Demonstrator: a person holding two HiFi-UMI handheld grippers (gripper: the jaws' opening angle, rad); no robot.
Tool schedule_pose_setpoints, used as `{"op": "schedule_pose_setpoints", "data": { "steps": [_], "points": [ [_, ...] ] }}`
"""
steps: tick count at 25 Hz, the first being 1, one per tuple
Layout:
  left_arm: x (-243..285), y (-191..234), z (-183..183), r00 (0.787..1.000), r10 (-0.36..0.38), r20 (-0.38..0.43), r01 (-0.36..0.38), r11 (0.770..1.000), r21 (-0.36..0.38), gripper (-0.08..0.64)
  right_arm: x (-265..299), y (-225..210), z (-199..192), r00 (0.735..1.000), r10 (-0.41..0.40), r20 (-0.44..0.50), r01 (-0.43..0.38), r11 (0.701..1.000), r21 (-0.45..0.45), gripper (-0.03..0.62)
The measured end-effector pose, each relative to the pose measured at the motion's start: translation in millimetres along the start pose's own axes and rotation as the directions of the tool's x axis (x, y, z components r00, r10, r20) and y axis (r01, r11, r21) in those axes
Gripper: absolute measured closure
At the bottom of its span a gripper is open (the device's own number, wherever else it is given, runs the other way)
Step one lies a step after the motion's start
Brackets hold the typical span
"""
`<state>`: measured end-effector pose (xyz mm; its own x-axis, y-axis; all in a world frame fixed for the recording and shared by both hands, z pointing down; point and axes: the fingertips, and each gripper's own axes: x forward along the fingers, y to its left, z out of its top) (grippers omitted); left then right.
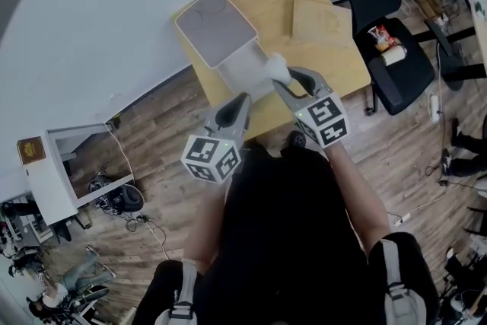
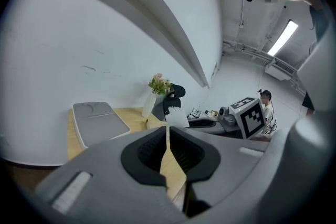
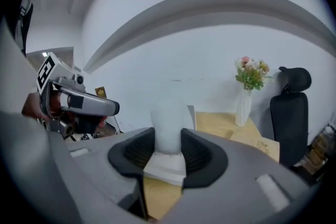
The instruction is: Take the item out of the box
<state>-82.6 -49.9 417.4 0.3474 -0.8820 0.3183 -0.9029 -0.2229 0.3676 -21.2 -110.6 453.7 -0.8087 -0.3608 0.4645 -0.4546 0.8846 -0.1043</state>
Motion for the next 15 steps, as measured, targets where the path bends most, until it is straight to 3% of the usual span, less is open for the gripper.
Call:
{"op": "schedule_pose_setpoints", "data": {
  "steps": [7, 15],
  "points": [
    [18.5, -60.5, -0.6, 0.998, 0.03, 0.047, -0.031, 0.999, 0.032, 0.534, -74.6, -33.4, -5.1, 0.994, 0.031, 0.105, -0.032, 1.0, 0.002, 0.44],
    [15.9, -81.2, -16.4, 0.993, 0.103, 0.064, -0.102, 0.995, -0.007, 0.534, -116.8, -45.3, -3.6, 0.981, 0.077, 0.18, -0.085, 0.996, 0.035, 0.445]
  ]
}}
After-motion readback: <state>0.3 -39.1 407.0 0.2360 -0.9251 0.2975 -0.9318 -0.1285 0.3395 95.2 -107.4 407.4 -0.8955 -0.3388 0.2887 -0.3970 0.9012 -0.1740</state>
